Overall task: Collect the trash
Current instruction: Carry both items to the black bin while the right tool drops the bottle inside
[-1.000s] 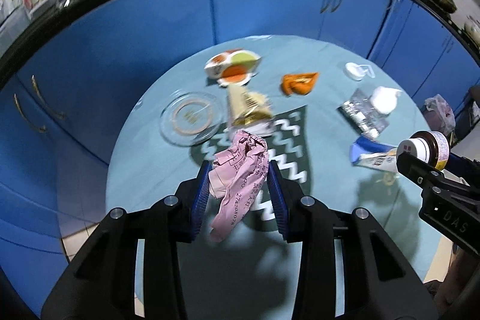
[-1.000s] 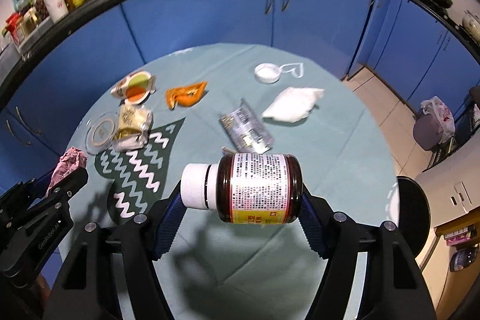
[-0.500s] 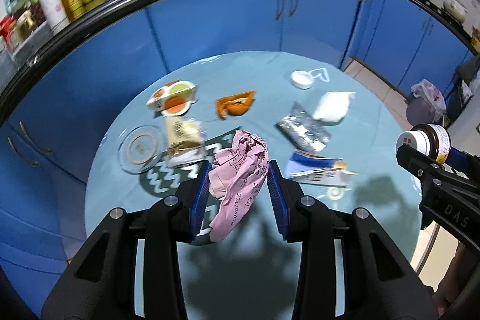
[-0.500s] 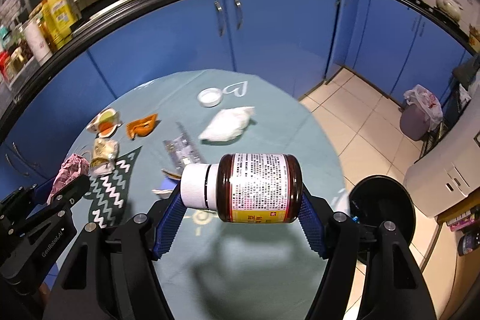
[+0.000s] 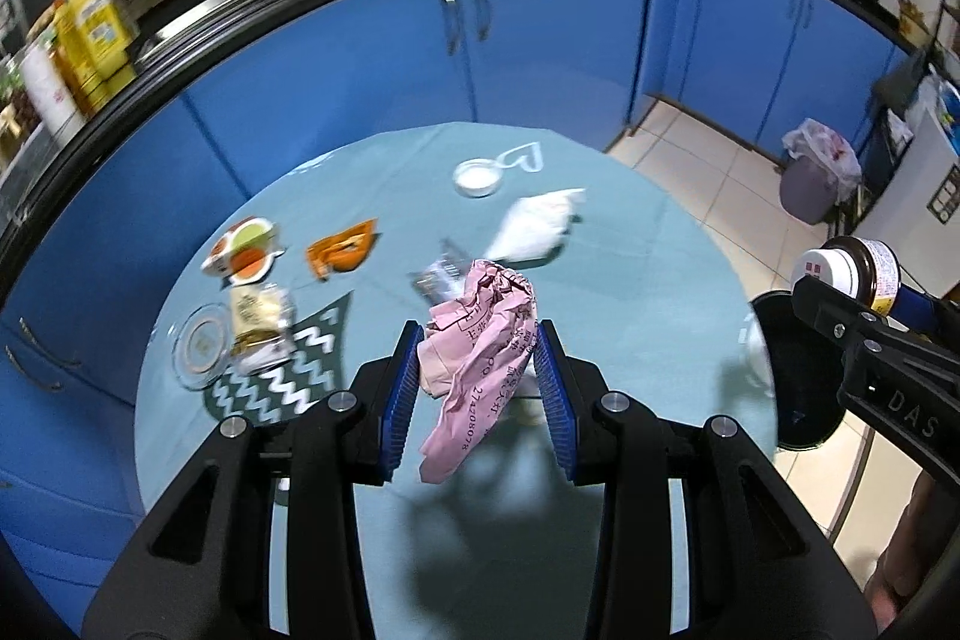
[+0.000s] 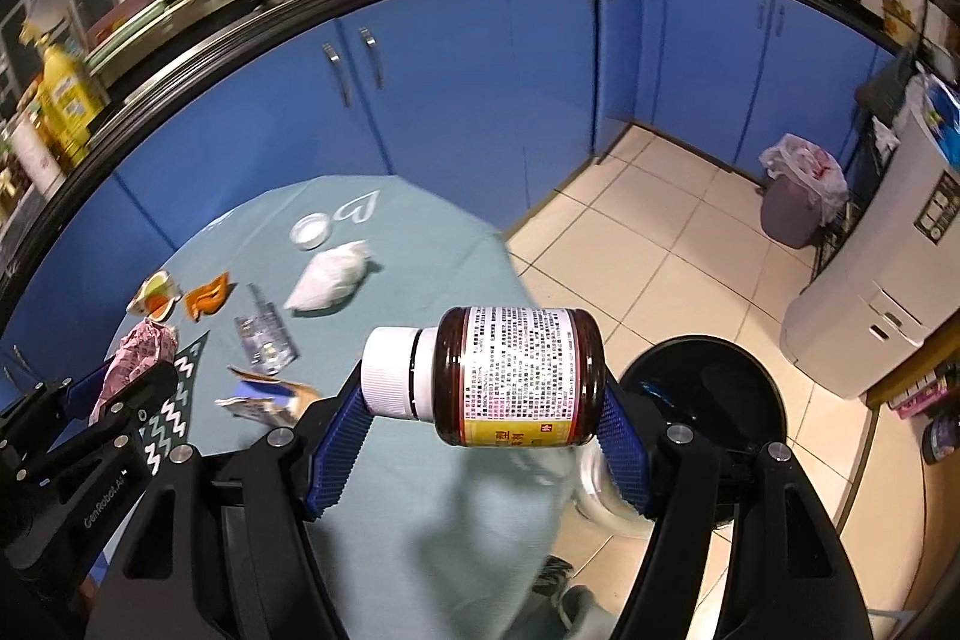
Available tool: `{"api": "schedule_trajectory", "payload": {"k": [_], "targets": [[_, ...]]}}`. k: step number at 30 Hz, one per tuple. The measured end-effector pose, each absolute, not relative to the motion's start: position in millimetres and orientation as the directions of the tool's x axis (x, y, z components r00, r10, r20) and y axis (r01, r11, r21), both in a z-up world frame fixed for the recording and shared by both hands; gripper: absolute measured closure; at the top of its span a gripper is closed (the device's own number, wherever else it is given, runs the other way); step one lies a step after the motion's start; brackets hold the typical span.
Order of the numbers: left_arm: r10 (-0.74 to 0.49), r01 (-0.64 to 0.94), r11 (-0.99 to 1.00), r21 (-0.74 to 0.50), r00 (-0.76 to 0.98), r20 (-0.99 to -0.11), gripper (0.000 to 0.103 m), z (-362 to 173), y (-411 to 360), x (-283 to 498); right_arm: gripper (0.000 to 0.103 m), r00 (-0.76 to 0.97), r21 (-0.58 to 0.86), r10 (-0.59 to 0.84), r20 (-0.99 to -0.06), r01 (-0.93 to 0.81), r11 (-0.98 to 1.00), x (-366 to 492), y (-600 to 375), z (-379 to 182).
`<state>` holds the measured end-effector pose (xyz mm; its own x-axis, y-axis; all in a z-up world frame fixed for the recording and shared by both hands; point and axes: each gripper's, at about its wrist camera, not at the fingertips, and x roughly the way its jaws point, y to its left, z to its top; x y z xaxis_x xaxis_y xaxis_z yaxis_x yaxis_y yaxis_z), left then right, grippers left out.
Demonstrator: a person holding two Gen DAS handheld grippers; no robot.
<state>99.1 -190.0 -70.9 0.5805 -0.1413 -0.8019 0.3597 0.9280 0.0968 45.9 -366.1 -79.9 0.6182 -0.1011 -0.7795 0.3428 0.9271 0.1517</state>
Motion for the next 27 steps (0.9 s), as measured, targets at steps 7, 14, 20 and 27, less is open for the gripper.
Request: {"api": "schedule_trajectory", "payload": {"k": [7, 14, 20, 27], "targets": [[-0.165, 0.421, 0.9, 0.116, 0.574, -0.802, 0.064, -67.1, -236.8, 90.8, 0.036, 0.62, 0.168, -0.14, -0.772, 0.411, 0.896, 25.4, -411.0, -79.5], [-0.194, 0.481, 0.867, 0.132, 0.568, -0.8, 0.064, -63.7, -281.1, 81.0, 0.036, 0.612, 0.183, -0.177, -0.771, 0.479, 0.858, 8.2, -452.8, -82.0], [-0.217, 0.529, 0.836, 0.148, 0.565, -0.796, 0.064, -61.5, -314.9, 72.3, 0.035, 0.605, 0.2, -0.196, -0.772, 0.523, 0.828, -4.8, -479.4, -84.3], [-0.234, 0.562, 0.812, 0.159, 0.562, -0.793, 0.064, -61.3, -340.2, 67.1, 0.026, 0.618, 0.189, -0.273, -0.737, 0.577, 0.795, -19.8, -502.2, -76.1]]}}
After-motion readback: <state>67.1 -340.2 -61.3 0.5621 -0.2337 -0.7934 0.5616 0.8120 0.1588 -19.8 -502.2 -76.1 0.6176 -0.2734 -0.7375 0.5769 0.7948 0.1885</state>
